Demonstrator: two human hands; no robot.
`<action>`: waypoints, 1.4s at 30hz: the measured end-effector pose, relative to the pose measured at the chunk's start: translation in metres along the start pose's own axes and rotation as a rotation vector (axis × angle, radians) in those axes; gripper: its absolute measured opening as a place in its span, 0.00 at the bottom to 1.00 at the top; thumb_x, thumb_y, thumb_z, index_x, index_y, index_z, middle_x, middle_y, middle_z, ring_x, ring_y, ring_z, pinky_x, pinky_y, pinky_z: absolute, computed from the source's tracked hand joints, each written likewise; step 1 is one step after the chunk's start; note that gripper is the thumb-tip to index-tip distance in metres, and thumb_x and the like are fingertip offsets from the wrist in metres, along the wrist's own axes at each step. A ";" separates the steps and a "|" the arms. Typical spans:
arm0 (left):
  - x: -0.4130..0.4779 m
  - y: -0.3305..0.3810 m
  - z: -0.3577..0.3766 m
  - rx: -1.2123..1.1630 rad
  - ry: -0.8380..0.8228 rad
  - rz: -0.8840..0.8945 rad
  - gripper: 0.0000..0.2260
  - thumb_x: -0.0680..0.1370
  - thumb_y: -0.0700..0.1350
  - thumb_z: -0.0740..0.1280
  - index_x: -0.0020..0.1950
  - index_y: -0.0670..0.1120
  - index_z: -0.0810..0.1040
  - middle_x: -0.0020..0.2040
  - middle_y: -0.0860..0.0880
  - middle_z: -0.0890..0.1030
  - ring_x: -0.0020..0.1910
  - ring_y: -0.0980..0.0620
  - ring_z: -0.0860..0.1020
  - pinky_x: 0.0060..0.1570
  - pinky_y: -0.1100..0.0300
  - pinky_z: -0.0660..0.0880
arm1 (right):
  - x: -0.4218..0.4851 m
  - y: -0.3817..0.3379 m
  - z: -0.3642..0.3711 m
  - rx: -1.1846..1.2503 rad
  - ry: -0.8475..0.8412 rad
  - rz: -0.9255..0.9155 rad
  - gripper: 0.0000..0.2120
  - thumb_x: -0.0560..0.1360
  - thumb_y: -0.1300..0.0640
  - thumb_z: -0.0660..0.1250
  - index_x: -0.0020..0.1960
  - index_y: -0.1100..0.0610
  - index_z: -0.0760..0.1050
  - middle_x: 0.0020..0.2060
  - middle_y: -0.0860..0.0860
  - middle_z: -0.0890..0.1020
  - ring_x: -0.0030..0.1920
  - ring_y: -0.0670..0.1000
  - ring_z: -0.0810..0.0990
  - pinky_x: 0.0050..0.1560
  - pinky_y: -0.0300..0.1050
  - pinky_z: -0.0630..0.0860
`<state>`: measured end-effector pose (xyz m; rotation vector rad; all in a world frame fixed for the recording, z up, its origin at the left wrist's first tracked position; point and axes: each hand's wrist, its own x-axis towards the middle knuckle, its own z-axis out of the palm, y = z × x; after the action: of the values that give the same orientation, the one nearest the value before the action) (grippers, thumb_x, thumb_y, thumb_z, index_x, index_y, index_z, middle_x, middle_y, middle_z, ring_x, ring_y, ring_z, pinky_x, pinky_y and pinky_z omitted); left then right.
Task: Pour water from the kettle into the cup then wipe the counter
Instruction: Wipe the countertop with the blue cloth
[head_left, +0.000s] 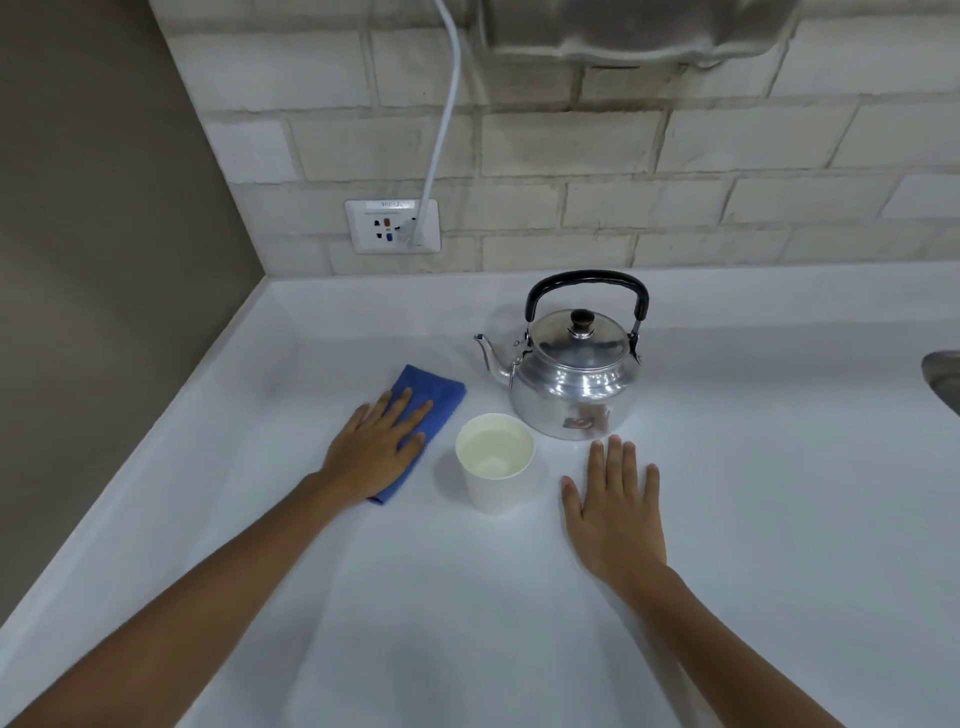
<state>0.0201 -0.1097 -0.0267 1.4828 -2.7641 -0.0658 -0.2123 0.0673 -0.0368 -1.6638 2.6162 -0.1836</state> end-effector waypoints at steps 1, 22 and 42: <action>0.005 -0.002 -0.004 0.004 -0.012 -0.034 0.23 0.81 0.54 0.46 0.75 0.55 0.45 0.78 0.50 0.47 0.76 0.49 0.47 0.74 0.51 0.47 | 0.000 0.000 0.000 -0.002 0.002 0.000 0.31 0.78 0.43 0.40 0.74 0.61 0.42 0.76 0.59 0.47 0.76 0.56 0.43 0.75 0.59 0.43; -0.025 0.037 -0.004 -0.008 -0.008 0.261 0.22 0.82 0.50 0.46 0.74 0.53 0.45 0.78 0.50 0.46 0.76 0.49 0.43 0.74 0.56 0.44 | 0.004 0.003 0.006 -0.037 0.044 -0.017 0.31 0.78 0.43 0.43 0.74 0.62 0.47 0.76 0.60 0.53 0.75 0.58 0.49 0.73 0.62 0.49; -0.169 0.063 0.004 -0.009 0.064 -0.211 0.23 0.81 0.51 0.46 0.75 0.50 0.46 0.78 0.46 0.47 0.76 0.46 0.45 0.74 0.54 0.48 | 0.002 0.005 0.001 0.007 0.031 -0.033 0.31 0.78 0.44 0.44 0.74 0.62 0.48 0.76 0.60 0.53 0.75 0.58 0.49 0.73 0.61 0.49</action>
<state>0.0605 0.0660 -0.0257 1.7357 -2.5461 -0.0301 -0.2178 0.0671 -0.0388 -1.7172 2.6081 -0.2219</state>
